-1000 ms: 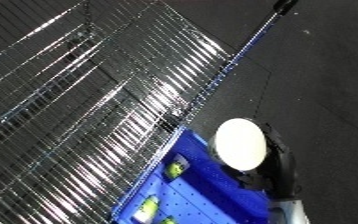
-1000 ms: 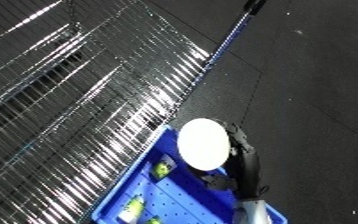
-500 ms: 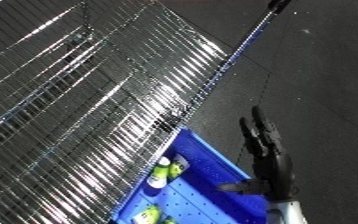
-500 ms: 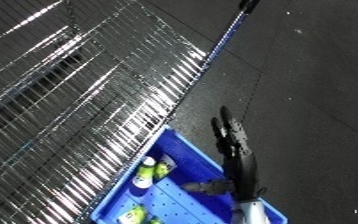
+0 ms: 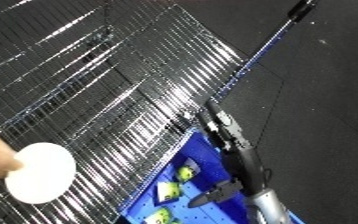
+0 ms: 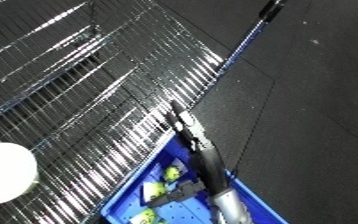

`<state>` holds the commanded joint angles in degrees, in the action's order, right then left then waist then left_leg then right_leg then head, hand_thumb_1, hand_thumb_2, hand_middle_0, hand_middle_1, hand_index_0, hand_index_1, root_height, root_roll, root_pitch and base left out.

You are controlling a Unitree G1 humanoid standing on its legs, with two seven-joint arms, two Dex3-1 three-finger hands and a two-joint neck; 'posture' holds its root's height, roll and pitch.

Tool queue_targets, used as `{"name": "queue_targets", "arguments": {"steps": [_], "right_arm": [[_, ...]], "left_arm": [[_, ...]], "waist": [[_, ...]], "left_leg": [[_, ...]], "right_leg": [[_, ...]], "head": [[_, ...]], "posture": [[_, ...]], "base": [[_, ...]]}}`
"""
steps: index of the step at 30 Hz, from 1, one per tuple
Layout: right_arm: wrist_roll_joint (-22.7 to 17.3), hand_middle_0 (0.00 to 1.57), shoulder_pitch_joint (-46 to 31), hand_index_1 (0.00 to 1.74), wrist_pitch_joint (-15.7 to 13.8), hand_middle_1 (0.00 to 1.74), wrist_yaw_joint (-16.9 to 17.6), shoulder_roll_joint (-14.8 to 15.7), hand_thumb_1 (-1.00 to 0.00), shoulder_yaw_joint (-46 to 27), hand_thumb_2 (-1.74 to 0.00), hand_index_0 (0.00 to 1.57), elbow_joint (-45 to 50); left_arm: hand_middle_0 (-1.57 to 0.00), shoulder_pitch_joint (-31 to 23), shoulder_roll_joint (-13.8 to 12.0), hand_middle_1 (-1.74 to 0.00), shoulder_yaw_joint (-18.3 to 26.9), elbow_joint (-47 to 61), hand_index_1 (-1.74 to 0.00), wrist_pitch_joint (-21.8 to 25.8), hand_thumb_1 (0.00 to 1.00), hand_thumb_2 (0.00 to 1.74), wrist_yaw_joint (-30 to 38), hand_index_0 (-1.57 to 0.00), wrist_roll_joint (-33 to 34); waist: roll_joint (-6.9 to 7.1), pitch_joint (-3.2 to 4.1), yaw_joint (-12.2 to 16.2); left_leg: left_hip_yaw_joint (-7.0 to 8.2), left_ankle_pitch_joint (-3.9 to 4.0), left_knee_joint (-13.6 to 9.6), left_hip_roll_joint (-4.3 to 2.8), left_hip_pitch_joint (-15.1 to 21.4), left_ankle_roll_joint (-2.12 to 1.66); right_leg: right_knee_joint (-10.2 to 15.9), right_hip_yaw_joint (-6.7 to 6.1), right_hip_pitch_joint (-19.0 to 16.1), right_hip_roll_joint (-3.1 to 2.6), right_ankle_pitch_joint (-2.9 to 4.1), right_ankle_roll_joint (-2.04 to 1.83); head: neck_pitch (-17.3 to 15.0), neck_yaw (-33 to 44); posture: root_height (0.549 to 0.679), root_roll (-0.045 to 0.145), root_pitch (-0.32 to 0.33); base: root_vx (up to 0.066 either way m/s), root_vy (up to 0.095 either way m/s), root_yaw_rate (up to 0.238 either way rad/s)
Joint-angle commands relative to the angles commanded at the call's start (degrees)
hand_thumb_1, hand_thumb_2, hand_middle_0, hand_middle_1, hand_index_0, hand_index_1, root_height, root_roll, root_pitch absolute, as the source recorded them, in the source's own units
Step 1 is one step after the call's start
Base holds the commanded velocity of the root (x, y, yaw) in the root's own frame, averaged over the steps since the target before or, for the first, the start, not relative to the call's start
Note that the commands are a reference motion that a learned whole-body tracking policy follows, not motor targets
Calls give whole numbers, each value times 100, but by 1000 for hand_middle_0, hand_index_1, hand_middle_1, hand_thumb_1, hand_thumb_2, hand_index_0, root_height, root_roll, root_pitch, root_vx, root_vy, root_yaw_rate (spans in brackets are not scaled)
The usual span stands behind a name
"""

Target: Pick up the object and place it into the box

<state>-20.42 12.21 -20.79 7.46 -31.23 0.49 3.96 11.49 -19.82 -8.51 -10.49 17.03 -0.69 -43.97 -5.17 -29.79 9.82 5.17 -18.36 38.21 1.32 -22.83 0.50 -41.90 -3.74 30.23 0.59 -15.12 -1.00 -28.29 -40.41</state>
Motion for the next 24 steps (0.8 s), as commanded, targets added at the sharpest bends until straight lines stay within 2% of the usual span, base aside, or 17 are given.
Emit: {"name": "queue_targets", "arguments": {"steps": [4,11,17,24], "right_arm": [[-13,0,211,0,234,0,-180,8,0,180,0,0,16],[59,0,616,0,555,0,-350,133,0,561,0,0,-2],[187,0,806,0,568,0,-242,317,0,797,0,0,-52],[353,0,852,0,492,0,-214,458,0,907,0,0,-136]], "left_arm": [[-1570,11,-26,-1740,-15,-57,-1740,-31,1000,1740,-31,-1570,-5],[-1570,139,-117,-1740,-37,-126,-1740,-197,1000,1740,-139,-1570,38],[-1570,246,-214,-1740,-48,-166,-1740,-343,1000,1740,-173,-1570,157],[-1570,273,-334,-1740,-48,-159,-1740,-389,1000,1740,-210,-1570,226]], "waist": [[69,0,-151],[218,0,-463],[353,0,-705],[405,0,-868]], "left_leg": [[-87,15,63,7,-20,-16],[-285,20,206,46,-127,4],[-465,66,325,97,-292,29],[-574,147,355,133,-431,39]], "right_leg": [[-3,71,-67,57,0,5],[-158,226,-115,112,-42,26],[-284,365,-81,108,-42,6],[-343,479,-4,108,-24,-40]], "head": [[-115,446],[-313,1569],[-384,2353],[-383,2920]], "posture": [[643,97,62],[641,88,46],[638,74,44],[636,63,50]], "base": [[17,-46,158],[14,-79,189],[12,-97,131],[9,-45,105]]}}
